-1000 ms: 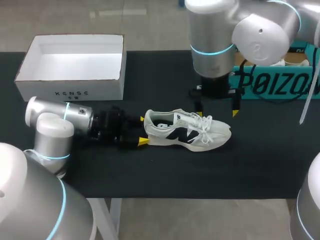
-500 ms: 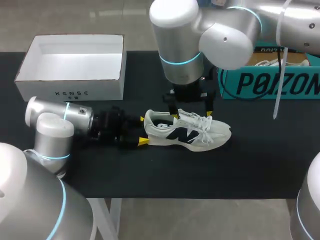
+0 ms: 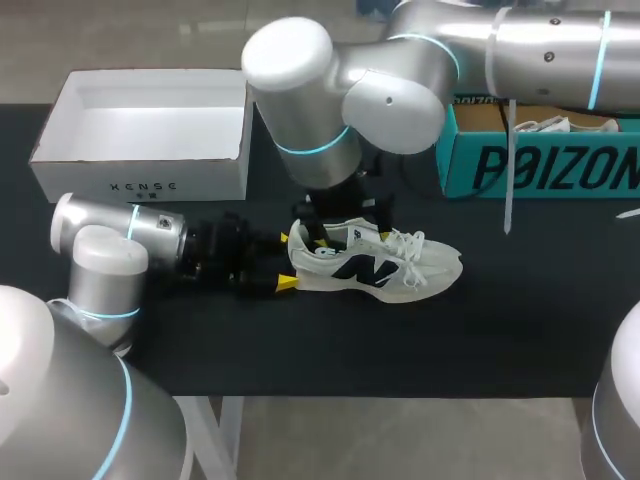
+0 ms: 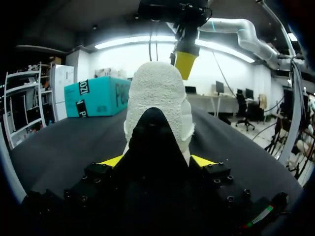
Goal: Take the shoe out of the shoebox, open the shoe tongue, remove and reinsert the insole, then place the shoe into the shoebox
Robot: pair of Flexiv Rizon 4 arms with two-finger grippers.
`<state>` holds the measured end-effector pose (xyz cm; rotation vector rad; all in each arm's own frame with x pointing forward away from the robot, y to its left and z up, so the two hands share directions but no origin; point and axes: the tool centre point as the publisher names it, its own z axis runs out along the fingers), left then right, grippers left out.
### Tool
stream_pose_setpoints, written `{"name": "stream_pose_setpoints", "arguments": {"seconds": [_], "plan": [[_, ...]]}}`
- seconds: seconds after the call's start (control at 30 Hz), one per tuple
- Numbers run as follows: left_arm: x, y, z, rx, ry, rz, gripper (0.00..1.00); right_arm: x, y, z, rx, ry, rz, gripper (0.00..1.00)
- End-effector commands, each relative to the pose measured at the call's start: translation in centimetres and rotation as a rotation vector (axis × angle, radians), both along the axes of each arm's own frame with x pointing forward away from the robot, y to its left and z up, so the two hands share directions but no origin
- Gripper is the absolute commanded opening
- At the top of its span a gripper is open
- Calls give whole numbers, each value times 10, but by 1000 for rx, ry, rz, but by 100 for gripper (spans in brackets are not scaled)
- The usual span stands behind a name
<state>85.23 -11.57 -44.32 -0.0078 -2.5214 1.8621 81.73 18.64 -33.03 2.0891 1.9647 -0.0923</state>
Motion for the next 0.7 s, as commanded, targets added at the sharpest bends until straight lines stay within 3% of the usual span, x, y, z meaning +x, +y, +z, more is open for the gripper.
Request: {"name": "stream_pose_setpoints", "arguments": {"seconds": [0.03, 0.7], "plan": [[2, -4, -6, -1, -1, 0, 0, 8, 7, -12, -38, 7, -17, 100], [2, -4, -6, -1, -1, 0, 0, 22, -32, -27, -78, 5, -90, 100]]}}
